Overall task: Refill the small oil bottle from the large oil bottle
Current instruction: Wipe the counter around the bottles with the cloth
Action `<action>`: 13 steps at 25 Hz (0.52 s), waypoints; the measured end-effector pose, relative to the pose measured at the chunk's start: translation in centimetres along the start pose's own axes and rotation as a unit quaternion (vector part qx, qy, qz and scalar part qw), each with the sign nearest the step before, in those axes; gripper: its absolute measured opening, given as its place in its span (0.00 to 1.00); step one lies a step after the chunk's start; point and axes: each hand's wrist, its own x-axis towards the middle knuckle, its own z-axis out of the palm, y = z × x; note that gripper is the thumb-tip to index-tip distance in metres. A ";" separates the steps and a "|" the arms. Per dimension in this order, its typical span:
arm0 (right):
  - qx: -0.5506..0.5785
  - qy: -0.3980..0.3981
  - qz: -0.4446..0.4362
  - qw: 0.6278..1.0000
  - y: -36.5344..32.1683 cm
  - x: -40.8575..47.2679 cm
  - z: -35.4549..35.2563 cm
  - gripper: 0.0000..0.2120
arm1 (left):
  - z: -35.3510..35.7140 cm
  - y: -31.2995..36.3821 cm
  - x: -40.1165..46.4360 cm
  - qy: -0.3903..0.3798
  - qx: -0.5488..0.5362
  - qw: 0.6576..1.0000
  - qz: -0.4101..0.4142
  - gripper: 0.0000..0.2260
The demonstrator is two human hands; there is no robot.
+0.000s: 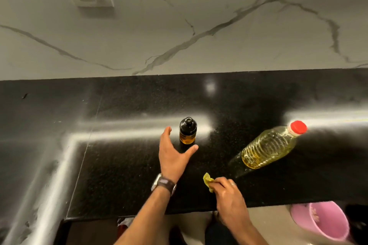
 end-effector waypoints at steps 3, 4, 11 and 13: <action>0.029 0.002 0.007 1.000 0.4 -0.7 0.3 0.20 | 1.7 1.0 3.2 -0.025 0.007 1.000 0.017 0.46; 0.036 0.004 0.007 0.999 0.5 -0.9 0.3 0.20 | 2.0 0.9 3.7 -0.031 0.009 0.999 0.028 0.42; 0.025 -0.002 0.007 1.000 0.5 -1.3 0.0 0.20 | 1.9 1.0 3.8 -0.003 0.000 0.999 0.051 0.28; 0.021 -0.002 0.003 1.000 0.5 -1.4 -0.1 0.20 | 1.4 1.2 3.0 -0.003 -0.002 0.998 0.060 0.29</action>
